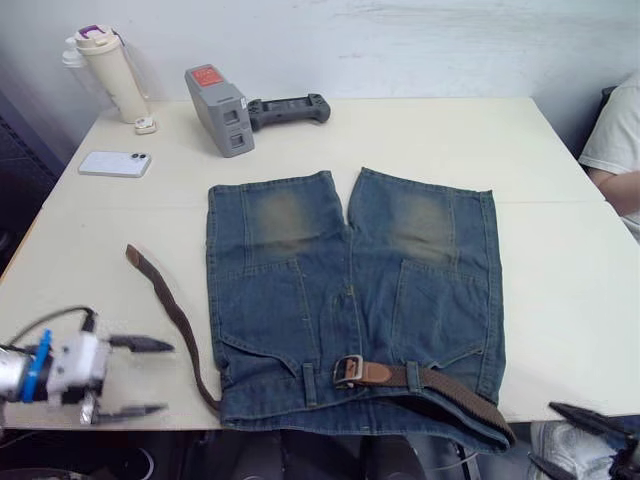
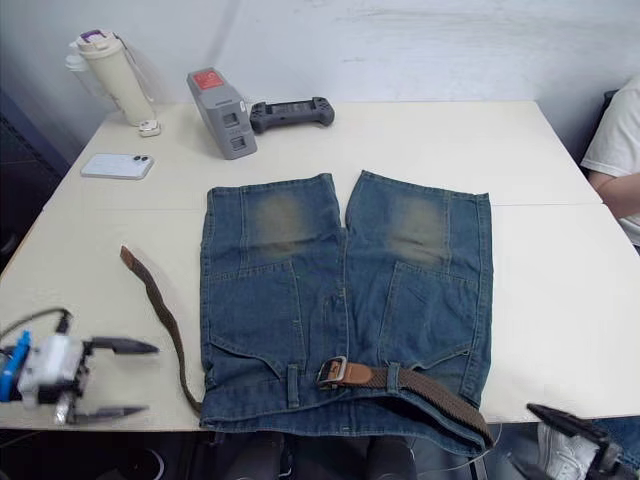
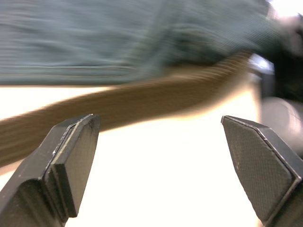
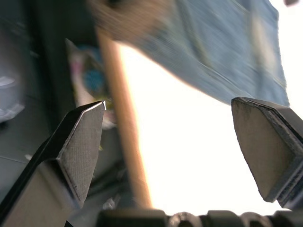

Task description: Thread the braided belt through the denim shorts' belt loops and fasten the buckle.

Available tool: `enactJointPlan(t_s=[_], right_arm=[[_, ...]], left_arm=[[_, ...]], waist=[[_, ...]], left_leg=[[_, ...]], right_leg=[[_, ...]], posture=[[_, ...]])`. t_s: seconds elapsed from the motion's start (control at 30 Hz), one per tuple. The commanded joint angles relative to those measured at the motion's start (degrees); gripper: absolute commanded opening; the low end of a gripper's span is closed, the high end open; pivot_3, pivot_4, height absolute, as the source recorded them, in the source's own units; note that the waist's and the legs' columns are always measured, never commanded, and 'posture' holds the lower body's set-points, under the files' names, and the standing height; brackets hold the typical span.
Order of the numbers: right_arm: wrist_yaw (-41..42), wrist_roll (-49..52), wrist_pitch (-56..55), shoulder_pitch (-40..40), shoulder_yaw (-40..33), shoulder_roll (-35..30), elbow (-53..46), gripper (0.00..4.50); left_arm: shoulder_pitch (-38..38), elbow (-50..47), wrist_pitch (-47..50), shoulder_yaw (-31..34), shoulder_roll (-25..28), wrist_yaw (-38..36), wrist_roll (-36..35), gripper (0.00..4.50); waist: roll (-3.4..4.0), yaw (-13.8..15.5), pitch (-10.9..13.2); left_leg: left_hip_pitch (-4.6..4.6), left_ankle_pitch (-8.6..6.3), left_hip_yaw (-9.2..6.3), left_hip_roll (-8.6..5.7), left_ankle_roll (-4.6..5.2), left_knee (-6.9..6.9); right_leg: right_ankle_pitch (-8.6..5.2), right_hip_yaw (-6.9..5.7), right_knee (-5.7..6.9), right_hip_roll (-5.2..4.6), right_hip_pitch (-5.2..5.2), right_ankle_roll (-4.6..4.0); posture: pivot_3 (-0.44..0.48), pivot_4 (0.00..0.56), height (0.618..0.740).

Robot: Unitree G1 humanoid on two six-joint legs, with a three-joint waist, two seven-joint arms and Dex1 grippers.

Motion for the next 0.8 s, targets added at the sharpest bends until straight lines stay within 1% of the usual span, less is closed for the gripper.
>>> enactJointPlan(t_s=[0.03,0.1,0.17,0.23,0.27,0.3,0.4,0.47,0.53,0.57,0.63,0.7,0.73,0.8], right_arm=[[-0.32,7.93,3.45,1.44,-0.52,-3.21,-0.71,4.50],[0.54,11.38,6.34,1.51,-0.14,-4.15,-1.68,4.50],[2.45,21.77,20.09,-2.08,-0.02,-6.72,-9.22,4.50],[4.02,27.94,31.79,-5.72,0.11,-8.47,-15.38,4.50],[4.46,29.16,35.99,-7.22,-0.21,-8.66,-17.48,4.50],[4.06,31.57,44.78,-9.12,0.36,-10.43,-21.81,4.50],[1.32,42.00,66.31,-13.05,0.83,-13.57,-37.22,4.50],[-0.61,48.51,78.57,-15.29,1.81,-15.08,-46.17,4.50],[-2.74,53.54,89.24,-19.39,4.32,-17.08,-52.02,4.50],[-3.32,54.93,93.75,-22.35,6.51,-17.97,-53.71,4.50],[-2.64,53.69,97.46,-28.03,10.13,-17.33,-55.39,4.50],[-1.02,53.59,102.73,-33.94,13.94,-17.00,-54.96,4.50],[1.47,55.30,106.39,-37.18,16.07,-17.18,-53.59,4.50],[5.21,55.25,110.44,-42.40,19.31,-16.60,-51.06,4.50]], left_arm=[[-3.63,0.10,6.39,2.08,0.47,1.41,-1.73,4.49],[-6.06,0.23,8.82,1.86,0.07,1.77,-1.32,4.49],[-15.46,-3.71,16.92,-1.96,-2.68,7.10,-2.98,4.49],[-21.23,-6.91,22.01,-4.75,-5.57,10.73,-3.02,4.49],[-22.42,-7.90,23.44,-5.53,-6.54,11.38,-2.52,4.49],[-24.22,-9.82,24.86,-7.65,-8.26,13.23,-1.11,4.49],[-30.06,-15.49,35.16,-11.44,-13.14,18.90,-3.69,4.49],[-32.78,-18.41,42.51,-13.72,-14.69,21.21,-4.77,4.49],[-34.85,-21.06,48.69,-16.03,-15.27,22.24,-5.65,4.49],[-35.83,-21.96,50.31,-17.45,-15.43,22.51,-5.06,4.49],[-37.45,-22.87,51.96,-19.53,-15.87,22.81,-3.68,4.49],[-40.41,-22.04,52.74,-23.61,-16.18,23.03,-0.13,4.49],[-42.82,-20.30,53.69,-25.65,-17.00,23.49,1.48,4.49],[-46.45,-17.00,54.12,-28.59,-18.57,24.01,4.31,4.49]], waist=[[0.00,-0.04,0.00],[-0.02,-0.10,0.01],[-0.11,0.01,0.10],[-0.08,0.02,0.16],[-0.08,-0.12,0.16],[-0.10,-0.19,0.14],[-0.04,0.14,0.16],[-0.05,0.57,0.17],[-0.11,0.85,0.21],[-0.13,0.96,0.23],[-0.19,1.51,0.26],[-0.19,1.68,0.26],[-0.20,1.81,0.27],[-0.24,2.50,0.29]], left_leg=[[0.01,0.00,0.01,0.01,0.00,-0.01],[0.01,0.01,0.04,0.07,-0.03,-0.05],[0.01,0.03,0.07,0.10,-0.06,-0.09],[-0.01,0.02,0.05,0.09,-0.05,0.16],[-0.06,-0.03,0.03,0.10,0.04,0.46],[-0.10,-0.05,0.04,0.11,0.06,0.54],[-0.14,-0.17,0.10,0.25,-0.01,0.56],[-0.35,-0.20,0.07,0.56,-0.09,0.62],[-0.40,-0.27,0.07,0.72,-0.18,0.62],[-0.40,-0.29,0.07,0.73,-0.20,0.64],[-0.40,-0.34,0.14,0.73,-0.18,0.73],[-0.41,-0.39,0.20,0.73,-0.16,0.81],[-0.42,-0.41,0.21,0.73,-0.15,0.83],[-0.45,-0.46,0.27,0.71,-0.11,0.92]], right_leg=[[0.00,0.00,0.00,0.01,0.00,0.00],[-0.02,0.00,-0.01,0.05,-0.02,-0.01],[-0.04,0.00,-0.03,0.09,-0.02,-0.01],[-0.01,0.04,0.09,0.08,0.04,0.02],[0.03,0.10,0.20,0.07,0.04,0.07],[0.06,0.17,0.23,0.07,0.02,0.09],[0.05,0.23,0.22,0.21,-0.04,0.08],[0.05,0.15,0.27,0.51,-0.13,0.07],[0.05,0.15,0.18,0.70,-0.16,0.07],[0.05,0.15,0.17,0.71,-0.16,0.07],[0.05,0.22,0.16,0.71,-0.17,0.07],[0.05,0.29,0.13,0.71,-0.18,0.06],[0.05,0.29,0.13,0.71,-0.17,0.06],[0.05,0.32,0.09,0.71,-0.18,0.06]], posture=[[0.000,0.150,0.740],[0.000,0.150,0.740],[0.000,0.150,0.740],[0.000,0.150,0.740],[0.000,0.150,0.740],[0.000,0.150,0.740],[0.000,0.150,0.740],[0.000,0.150,0.740],[0.000,0.150,0.740],[0.000,0.150,0.740],[0.000,0.150,0.740],[0.000,0.150,0.740],[0.000,0.150,0.740],[0.000,0.150,0.740]])
